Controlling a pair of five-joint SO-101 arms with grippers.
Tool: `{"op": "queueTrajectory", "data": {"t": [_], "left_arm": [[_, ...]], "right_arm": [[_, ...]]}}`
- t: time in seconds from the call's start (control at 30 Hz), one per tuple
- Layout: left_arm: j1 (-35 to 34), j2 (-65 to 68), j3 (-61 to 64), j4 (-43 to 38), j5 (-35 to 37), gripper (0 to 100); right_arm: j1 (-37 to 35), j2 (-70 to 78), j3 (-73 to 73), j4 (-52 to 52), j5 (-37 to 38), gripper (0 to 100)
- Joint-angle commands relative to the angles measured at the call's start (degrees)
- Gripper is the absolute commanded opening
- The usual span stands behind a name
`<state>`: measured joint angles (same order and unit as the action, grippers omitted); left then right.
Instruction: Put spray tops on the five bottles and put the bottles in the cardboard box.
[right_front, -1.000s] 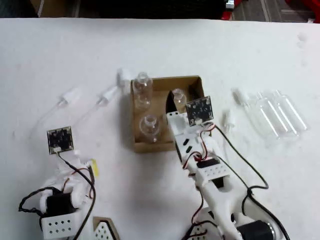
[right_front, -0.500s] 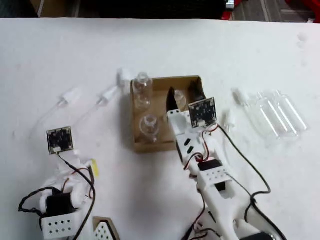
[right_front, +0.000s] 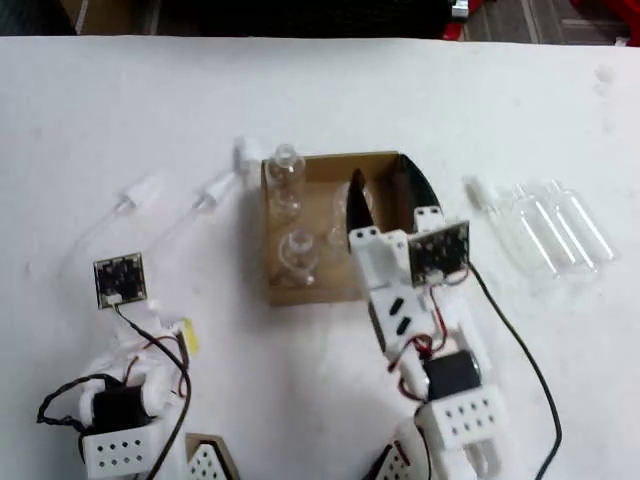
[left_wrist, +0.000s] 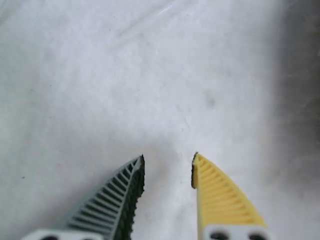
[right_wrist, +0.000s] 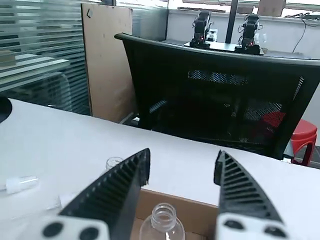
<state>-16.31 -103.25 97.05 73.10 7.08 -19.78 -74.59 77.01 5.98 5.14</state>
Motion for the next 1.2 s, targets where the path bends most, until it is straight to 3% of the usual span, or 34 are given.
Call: {"op": "queueTrajectory", "data": {"t": [0.0,0.2,0.3,0.47,0.73,0.9,1.03,1.17], "left_arm": [[-0.48,-0.31,0.0,0.35,0.97,15],[-0.48,-0.31,0.0,0.18,0.97,15],[-0.48,-0.31,0.0,0.35,0.97,15],[-0.4,-0.31,0.0,0.26,0.97,15],[-0.31,-0.31,0.0,0.26,0.97,15],[-0.13,-0.31,0.0,0.35,0.97,15],[-0.13,-0.31,0.0,0.35,0.97,15],[-0.13,-0.31,0.0,0.35,0.97,15]], "right_arm": [[2.42,-12.7,-2.73,11.65,0.53,18.1],[8.66,-28.35,-2.46,25.8,0.09,18.2],[10.15,-28.62,-1.23,28.97,0.09,18.3],[12.53,-28.7,5.63,26.24,0.0,18.2],[24.48,-28.88,14.77,17.27,0.0,18.1],[25.63,-28.88,19.52,12.44,0.0,18.2],[26.59,-28.79,19.78,11.82,0.26,18.1],[32.31,-28.62,15.03,12.44,0.09,18.0]]}}
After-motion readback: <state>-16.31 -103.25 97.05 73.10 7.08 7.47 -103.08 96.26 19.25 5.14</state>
